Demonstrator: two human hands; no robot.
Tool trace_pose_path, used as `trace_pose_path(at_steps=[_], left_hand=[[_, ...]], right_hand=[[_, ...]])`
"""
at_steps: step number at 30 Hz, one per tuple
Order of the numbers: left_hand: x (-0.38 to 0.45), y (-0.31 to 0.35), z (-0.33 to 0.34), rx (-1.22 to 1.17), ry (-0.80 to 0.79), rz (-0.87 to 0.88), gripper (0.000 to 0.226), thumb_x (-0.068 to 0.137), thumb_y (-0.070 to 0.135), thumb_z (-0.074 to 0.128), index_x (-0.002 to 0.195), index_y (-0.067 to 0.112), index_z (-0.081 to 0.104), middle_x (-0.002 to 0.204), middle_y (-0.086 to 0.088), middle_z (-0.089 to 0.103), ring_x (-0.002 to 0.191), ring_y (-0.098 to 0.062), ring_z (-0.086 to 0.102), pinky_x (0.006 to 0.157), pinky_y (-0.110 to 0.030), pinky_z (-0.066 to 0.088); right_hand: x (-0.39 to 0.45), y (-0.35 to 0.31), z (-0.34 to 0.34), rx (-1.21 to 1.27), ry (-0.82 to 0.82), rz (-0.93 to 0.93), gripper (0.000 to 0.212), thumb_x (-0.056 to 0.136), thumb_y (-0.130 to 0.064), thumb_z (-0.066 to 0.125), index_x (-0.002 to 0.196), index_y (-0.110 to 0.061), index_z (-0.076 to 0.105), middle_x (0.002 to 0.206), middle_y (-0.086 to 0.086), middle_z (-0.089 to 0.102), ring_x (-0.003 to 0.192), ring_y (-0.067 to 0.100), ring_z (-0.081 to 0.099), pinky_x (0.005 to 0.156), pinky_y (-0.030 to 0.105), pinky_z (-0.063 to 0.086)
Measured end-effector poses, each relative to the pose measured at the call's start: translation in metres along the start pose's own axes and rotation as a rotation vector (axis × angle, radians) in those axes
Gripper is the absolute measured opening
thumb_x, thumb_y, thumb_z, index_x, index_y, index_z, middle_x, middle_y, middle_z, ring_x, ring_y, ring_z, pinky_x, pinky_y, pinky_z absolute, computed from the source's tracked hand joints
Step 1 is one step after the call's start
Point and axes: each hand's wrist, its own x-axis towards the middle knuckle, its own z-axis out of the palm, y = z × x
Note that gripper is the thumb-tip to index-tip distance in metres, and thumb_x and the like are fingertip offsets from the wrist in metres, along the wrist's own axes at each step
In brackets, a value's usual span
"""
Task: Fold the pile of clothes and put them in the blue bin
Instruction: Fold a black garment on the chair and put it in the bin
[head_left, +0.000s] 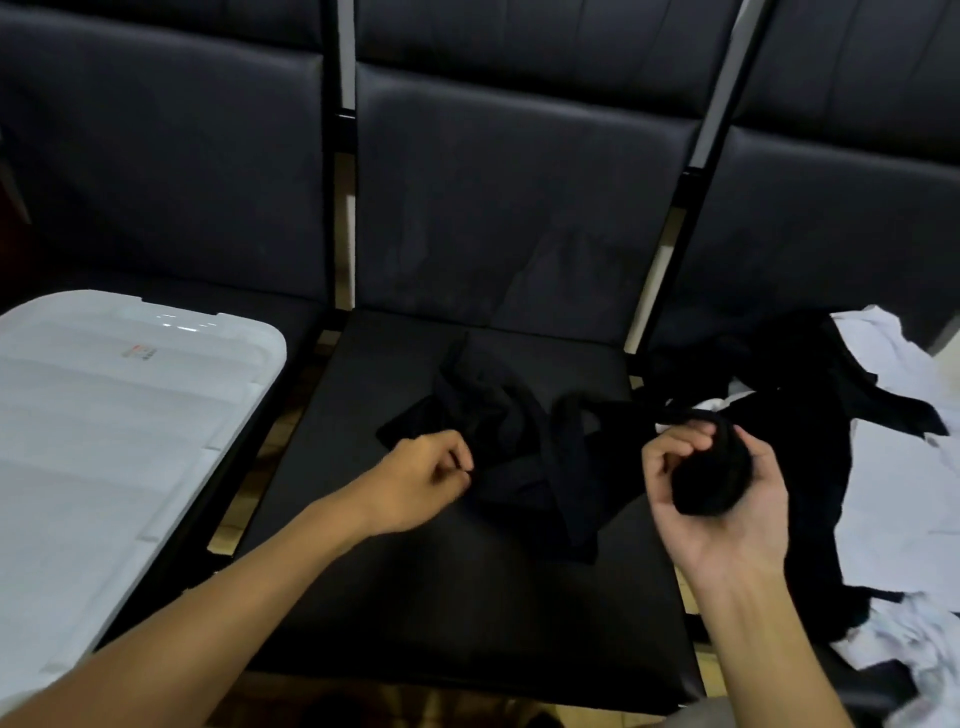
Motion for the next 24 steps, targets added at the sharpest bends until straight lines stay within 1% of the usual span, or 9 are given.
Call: trace_pose_path(at_steps=[3,7,9,11,13,16,18,21,24], left_hand=[[-0.004,0.019,0.026,-0.09,-0.18,0.049,0.072,0.086,0.038,0.074,0.144,0.037,0.032,0.126,0.013,0.05,0.108,0.0,0.055,0.087,-0.019,0.05],[-0.005,0.045,0.037,-0.401,-0.238,0.119,0.119,0.077,0.027,0.084,0.153,0.047,-0.006,0.148,0.019,0.03,0.136,-0.002,0.038,0.109,-0.026,0.042],[-0.004,0.052,0.036,-0.441,-0.222,0.131,0.107,0.078,0.015,0.082,0.155,0.038,0.011,0.138,0.013,0.046,0.128,0.001,0.048,0.105,-0.024,0.046],[-0.003,0.058,0.035,-0.395,-0.093,0.198,0.057,0.087,0.008,0.073,0.137,0.025,0.05,0.114,0.009,0.067,0.109,-0.001,0.063,0.093,-0.019,0.05],[-0.005,0.061,0.03,-0.411,0.015,0.225,0.018,0.097,0.009,0.06,0.107,0.02,0.069,0.095,0.01,0.074,0.095,-0.002,0.069,0.084,-0.017,0.052],[-0.006,0.06,0.02,-0.427,0.146,0.207,0.02,0.101,0.021,0.053,0.108,0.015,0.071,0.103,-0.001,0.074,0.1,-0.015,0.07,0.091,-0.035,0.057],[-0.01,0.061,0.013,-0.401,0.276,0.235,0.02,0.102,0.022,0.052,0.103,0.018,0.071,0.094,0.003,0.073,0.091,-0.014,0.069,0.084,-0.034,0.057],[-0.017,0.071,0.003,-0.477,0.375,0.249,0.025,0.103,0.019,0.049,0.086,0.022,0.066,0.067,0.014,0.062,0.064,-0.001,0.058,0.06,-0.019,0.045],[-0.024,0.08,-0.001,-0.471,0.316,0.295,0.02,0.102,0.018,0.052,0.092,0.013,0.069,0.078,-0.005,0.068,0.073,-0.013,0.063,0.066,-0.032,0.051]], right_hand=[[-0.007,0.003,0.005,-0.115,-0.064,0.101,0.018,0.082,-0.023,0.055,0.068,-0.013,0.049,0.061,-0.003,0.044,0.051,0.007,0.043,0.051,0.018,0.043],[-0.002,0.006,-0.007,-0.233,-0.364,0.388,0.038,0.096,-0.021,0.032,0.074,-0.005,0.058,0.056,0.008,0.051,0.05,0.016,0.038,0.054,0.028,0.041],[-0.007,0.0,-0.006,-0.294,-0.325,0.356,0.043,0.098,-0.02,0.026,0.076,-0.002,0.059,0.056,0.008,0.045,0.05,0.018,0.04,0.054,0.029,0.038],[-0.007,-0.001,0.003,-0.254,-0.338,0.351,0.034,0.093,-0.02,0.038,0.065,-0.01,0.055,0.052,0.0,0.04,0.043,0.015,0.039,0.046,0.027,0.038],[-0.013,-0.007,0.006,-0.263,-0.063,0.108,0.022,0.08,-0.021,0.055,0.059,-0.018,0.048,0.053,-0.007,0.037,0.042,0.008,0.037,0.04,0.021,0.038],[-0.003,-0.012,0.001,-0.135,0.105,-0.083,0.012,0.074,-0.02,0.065,0.078,-0.017,0.053,0.076,-0.007,0.051,0.061,0.008,0.05,0.053,0.021,0.045],[0.004,-0.009,-0.005,-0.195,0.132,-0.149,0.018,0.082,-0.025,0.062,0.097,-0.015,0.058,0.104,0.001,0.064,0.087,0.014,0.064,0.072,0.026,0.053],[0.0,0.007,-0.003,-0.751,0.191,-0.41,0.025,0.092,-0.028,0.062,0.112,-0.016,0.054,0.127,0.007,0.057,0.121,0.026,0.059,0.088,0.035,0.054],[-0.013,0.029,-0.003,-1.486,-0.229,-0.624,0.056,0.082,-0.018,0.078,0.131,-0.028,0.051,0.131,-0.013,0.056,0.125,0.006,0.053,0.102,0.029,0.047]])
